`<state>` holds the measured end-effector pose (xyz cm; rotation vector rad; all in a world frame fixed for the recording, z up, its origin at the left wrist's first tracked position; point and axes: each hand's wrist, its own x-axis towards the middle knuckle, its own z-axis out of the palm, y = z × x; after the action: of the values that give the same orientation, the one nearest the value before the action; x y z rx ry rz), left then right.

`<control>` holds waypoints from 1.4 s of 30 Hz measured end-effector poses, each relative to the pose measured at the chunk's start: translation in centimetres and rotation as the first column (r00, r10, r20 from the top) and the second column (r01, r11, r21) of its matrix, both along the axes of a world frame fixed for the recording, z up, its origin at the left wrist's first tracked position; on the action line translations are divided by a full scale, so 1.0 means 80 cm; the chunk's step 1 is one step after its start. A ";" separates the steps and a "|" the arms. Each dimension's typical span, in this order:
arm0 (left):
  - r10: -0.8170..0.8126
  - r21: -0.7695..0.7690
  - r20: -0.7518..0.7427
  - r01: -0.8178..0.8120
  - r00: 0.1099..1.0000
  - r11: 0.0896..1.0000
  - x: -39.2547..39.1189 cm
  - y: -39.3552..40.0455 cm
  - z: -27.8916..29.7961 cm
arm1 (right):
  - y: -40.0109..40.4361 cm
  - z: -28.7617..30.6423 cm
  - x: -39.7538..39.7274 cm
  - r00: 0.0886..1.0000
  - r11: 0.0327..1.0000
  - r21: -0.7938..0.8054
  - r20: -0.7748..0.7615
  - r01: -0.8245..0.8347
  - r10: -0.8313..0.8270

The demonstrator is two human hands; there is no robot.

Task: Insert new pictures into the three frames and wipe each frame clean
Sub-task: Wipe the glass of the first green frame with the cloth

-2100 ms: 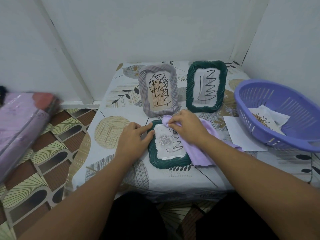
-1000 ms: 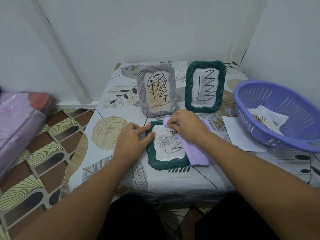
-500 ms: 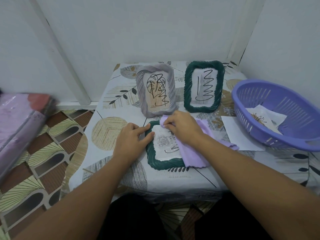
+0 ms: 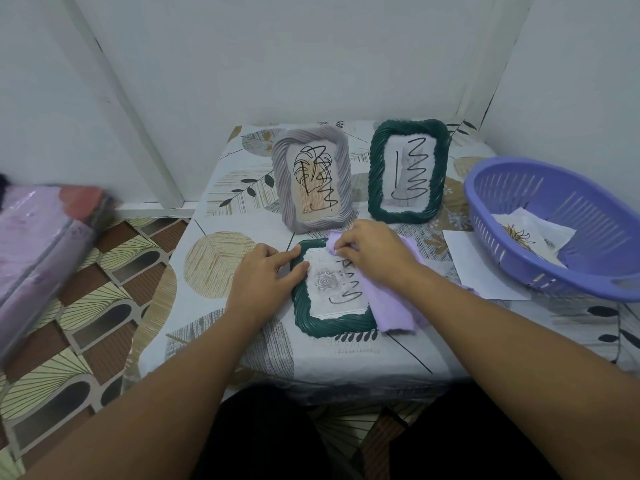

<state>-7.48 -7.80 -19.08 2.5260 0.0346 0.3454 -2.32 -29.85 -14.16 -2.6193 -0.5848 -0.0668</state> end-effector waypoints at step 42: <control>0.011 -0.035 -0.015 -0.012 1.000 0.999 0.000 -0.001 0.001 | -0.009 -0.002 -0.017 0.999 0.998 0.059 -0.018 0.029 -0.028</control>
<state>-7.52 -7.88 -18.98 2.4945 0.0605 0.3278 -3.66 -30.56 -14.30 -2.5681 -0.5317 -0.0689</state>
